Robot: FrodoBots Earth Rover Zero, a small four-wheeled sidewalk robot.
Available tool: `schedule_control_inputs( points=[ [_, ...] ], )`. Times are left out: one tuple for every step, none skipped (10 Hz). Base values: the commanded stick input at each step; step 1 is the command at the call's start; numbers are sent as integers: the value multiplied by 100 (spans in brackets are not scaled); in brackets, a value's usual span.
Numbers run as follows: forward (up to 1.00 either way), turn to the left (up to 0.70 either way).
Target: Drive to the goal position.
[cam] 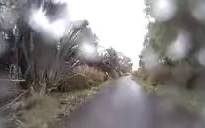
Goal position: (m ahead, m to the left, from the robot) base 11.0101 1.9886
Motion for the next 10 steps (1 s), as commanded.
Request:
schedule_control_inputs(
  points=[
    [85,0],
    [85,0],
    [85,0],
    [85,0],
    [85,0],
    [85,0],
    [85,0],
    [85,0],
    [85,0],
    [85,0]
  ],
)
